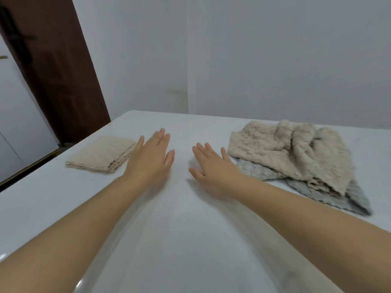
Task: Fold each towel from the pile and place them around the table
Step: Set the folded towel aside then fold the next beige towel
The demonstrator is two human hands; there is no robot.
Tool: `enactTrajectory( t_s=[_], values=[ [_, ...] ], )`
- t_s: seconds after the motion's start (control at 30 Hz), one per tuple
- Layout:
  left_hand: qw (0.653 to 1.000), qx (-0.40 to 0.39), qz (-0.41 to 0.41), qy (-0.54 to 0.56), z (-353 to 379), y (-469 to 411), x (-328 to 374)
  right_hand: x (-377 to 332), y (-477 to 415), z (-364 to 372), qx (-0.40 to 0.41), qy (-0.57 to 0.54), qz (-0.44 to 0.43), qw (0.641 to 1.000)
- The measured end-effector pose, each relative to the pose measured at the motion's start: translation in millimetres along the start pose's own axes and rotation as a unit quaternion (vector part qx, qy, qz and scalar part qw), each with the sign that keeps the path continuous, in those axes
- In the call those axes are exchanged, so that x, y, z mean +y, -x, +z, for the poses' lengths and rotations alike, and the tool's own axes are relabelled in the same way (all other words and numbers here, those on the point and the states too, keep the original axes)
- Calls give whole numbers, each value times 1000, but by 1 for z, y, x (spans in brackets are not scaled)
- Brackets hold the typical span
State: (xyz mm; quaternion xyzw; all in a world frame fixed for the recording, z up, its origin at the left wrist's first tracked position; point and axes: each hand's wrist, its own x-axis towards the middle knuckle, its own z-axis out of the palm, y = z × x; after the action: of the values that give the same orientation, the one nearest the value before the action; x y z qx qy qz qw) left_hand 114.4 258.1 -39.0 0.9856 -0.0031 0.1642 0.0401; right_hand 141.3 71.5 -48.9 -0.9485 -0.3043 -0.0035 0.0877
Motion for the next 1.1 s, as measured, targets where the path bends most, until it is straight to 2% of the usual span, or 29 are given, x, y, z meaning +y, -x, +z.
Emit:
enactTrajectory(
  t_s=[0.2,0.37,0.47,0.6,0.73,0.8,0.9,1.0,1.1],
  values=[
    [996,-36,68,47,11,24,108,63,96,-30,15,83,31,996],
    [989,-13,96,113,15,18,181,117,148,-40,34,93,96,990],
    [983,19,79,167,14,7,222,140,164,-41,53,53,138,988],
    [979,4,19,203,19,-11,266,156,176,-37,51,-55,147,986],
    [982,3,-22,185,31,-21,284,169,177,-26,36,-55,132,989],
    [965,14,-59,255,32,-21,283,171,177,-23,31,-43,131,990],
    [914,48,-102,389,20,-16,274,169,178,-25,26,-43,132,990],
    [894,83,-124,423,-3,-9,260,162,180,-35,27,-90,145,985],
    [877,99,-112,456,-34,-1,252,149,181,-46,103,-148,145,973]
  ],
)
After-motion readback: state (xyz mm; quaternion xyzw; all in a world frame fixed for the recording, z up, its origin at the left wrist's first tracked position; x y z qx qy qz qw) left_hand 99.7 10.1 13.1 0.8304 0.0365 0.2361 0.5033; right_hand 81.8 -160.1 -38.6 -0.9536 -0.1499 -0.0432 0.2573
